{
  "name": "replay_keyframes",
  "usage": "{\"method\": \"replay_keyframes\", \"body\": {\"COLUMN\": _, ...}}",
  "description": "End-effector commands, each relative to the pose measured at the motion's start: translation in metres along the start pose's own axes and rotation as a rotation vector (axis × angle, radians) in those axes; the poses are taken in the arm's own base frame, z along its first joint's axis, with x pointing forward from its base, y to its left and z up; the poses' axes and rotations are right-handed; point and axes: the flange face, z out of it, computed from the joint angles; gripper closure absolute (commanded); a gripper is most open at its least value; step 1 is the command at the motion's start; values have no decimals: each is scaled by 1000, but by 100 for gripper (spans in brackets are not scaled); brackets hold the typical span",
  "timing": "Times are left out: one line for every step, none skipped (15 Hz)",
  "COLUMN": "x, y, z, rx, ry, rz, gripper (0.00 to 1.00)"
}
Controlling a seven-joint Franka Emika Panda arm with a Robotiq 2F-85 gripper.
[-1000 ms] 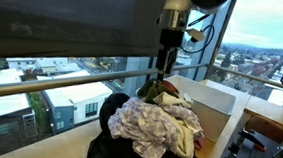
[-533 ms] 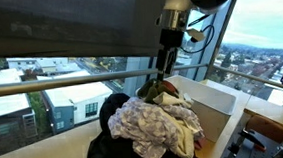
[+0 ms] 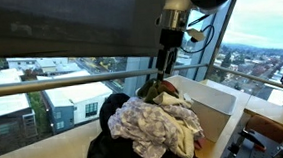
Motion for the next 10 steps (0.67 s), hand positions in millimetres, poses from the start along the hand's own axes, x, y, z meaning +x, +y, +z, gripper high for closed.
{"method": "replay_keyframes", "body": {"x": 0, "y": 0, "z": -1, "rx": 0, "ry": -1, "rz": 0, "gripper": 0}}
{"method": "replay_keyframes", "body": {"x": 0, "y": 0, "z": -1, "rx": 0, "ry": -1, "rz": 0, "gripper": 0}}
{"method": "replay_keyframes", "body": {"x": 0, "y": 0, "z": -1, "rx": 0, "ry": -1, "rz": 0, "gripper": 0}}
{"method": "replay_keyframes", "body": {"x": -1, "y": -8, "z": 2, "rx": -1, "ry": -3, "rz": -6, "gripper": 0}}
{"method": "replay_keyframes", "body": {"x": -3, "y": -18, "z": 7, "rx": -3, "ry": -7, "rz": -16, "gripper": 0}}
{"method": "replay_keyframes", "body": {"x": -5, "y": -26, "z": 11, "rx": -2, "ry": -11, "rz": -22, "gripper": 0}}
{"method": "replay_keyframes", "body": {"x": -6, "y": -34, "z": 14, "rx": -1, "ry": -13, "rz": -26, "gripper": 0}}
{"method": "replay_keyframes", "body": {"x": -8, "y": -45, "z": 19, "rx": 2, "ry": -14, "rz": -30, "gripper": 0}}
{"method": "replay_keyframes", "body": {"x": -8, "y": -55, "z": 23, "rx": 2, "ry": -15, "rz": -39, "gripper": 0}}
{"method": "replay_keyframes", "body": {"x": -8, "y": -64, "z": 27, "rx": 2, "ry": -17, "rz": -45, "gripper": 0}}
